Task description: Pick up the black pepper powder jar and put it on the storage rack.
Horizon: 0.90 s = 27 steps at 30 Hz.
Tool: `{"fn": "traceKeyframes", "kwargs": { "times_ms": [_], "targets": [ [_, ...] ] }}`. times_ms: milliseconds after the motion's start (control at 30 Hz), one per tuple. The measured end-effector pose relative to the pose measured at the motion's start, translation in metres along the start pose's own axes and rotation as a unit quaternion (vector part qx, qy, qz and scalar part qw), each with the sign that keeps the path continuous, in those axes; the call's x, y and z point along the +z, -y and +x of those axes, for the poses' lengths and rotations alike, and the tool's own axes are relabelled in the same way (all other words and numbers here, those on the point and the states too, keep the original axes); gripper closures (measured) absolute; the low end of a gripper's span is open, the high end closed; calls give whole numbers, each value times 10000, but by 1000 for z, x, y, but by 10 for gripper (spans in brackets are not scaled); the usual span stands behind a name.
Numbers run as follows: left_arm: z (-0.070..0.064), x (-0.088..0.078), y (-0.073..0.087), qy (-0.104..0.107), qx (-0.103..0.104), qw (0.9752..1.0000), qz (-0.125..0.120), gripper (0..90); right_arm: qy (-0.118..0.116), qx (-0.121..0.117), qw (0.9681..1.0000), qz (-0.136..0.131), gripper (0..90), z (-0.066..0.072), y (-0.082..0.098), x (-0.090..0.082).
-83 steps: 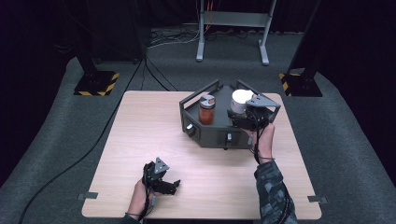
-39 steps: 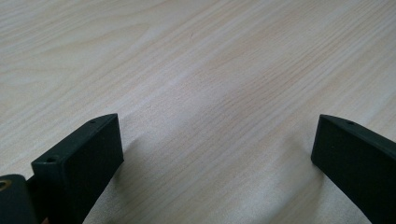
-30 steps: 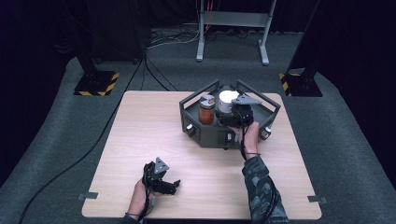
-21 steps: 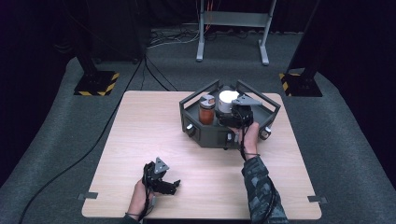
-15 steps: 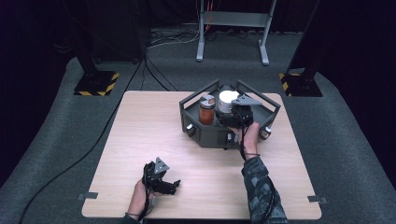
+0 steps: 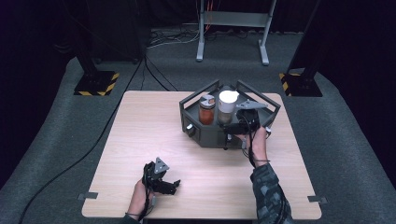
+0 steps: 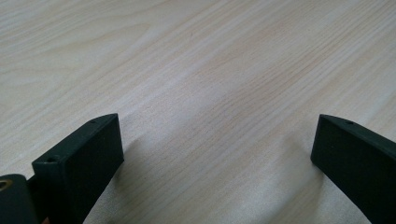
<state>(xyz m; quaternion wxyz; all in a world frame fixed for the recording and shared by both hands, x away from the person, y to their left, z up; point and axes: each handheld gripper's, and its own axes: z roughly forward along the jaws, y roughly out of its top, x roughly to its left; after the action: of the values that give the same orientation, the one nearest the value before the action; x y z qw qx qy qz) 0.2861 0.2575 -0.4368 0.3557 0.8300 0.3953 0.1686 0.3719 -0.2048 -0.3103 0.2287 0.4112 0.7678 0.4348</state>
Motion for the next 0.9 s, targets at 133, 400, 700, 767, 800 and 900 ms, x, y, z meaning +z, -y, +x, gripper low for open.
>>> {"fn": "traceKeyframes", "kwargs": {
  "times_ms": [133,400,700,767,800,900],
  "targets": [
    [0,0,0,0,-1,10000,0,21,0,-67,9999,157,0,2,14,-16],
    [0,0,0,2,0,10000,-1,22,46,-109,9989,452,0,9,63,-37],
    [0,0,0,1,1,10000,0,22,413,383,9961,682,0,8,134,-50],
    [0,0,0,1,0,10000,-1,21,496,490,9952,681,0,8,147,-52],
    [0,0,0,1,1,10000,0,21,522,522,9950,672,0,8,152,-52],
    [0,0,0,1,0,10000,-1,22,559,605,9944,664,0,9,163,-53]
  ]
}}
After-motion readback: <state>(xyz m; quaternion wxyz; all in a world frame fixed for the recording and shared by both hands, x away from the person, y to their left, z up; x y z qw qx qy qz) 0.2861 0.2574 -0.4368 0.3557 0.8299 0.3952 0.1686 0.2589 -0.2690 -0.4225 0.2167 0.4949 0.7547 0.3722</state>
